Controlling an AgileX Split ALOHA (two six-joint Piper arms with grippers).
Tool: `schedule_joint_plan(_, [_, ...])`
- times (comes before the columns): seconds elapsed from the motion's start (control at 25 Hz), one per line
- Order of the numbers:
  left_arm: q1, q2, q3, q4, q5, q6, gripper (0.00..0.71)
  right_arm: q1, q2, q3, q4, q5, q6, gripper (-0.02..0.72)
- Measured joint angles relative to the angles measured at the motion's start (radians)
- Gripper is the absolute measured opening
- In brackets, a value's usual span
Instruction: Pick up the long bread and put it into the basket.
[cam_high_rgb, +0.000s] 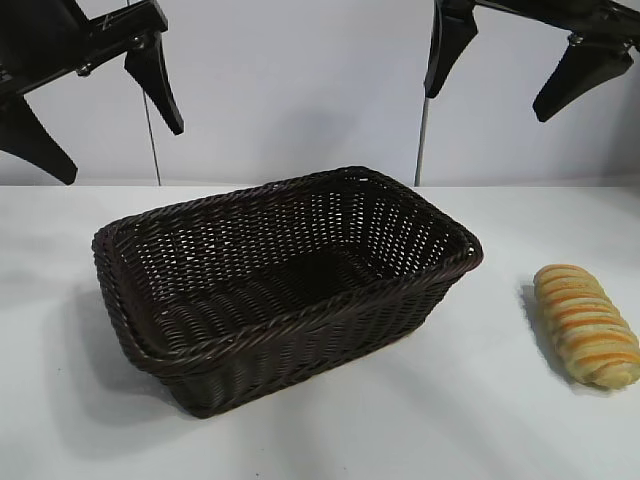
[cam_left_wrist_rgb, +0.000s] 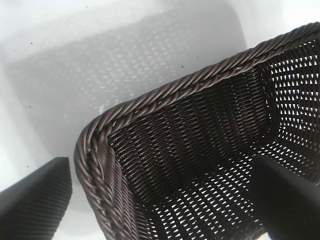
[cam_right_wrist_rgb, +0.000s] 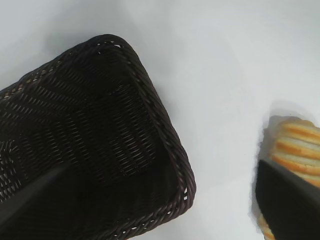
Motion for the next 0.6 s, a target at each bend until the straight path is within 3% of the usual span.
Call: schedule_joint_plan(0.6, [0.000, 0.000, 0.000, -0.001, -0.050, 0.000, 0.694, 0.000, 0.000, 0.000, 0.000, -0.002, 0.000, 0.695])
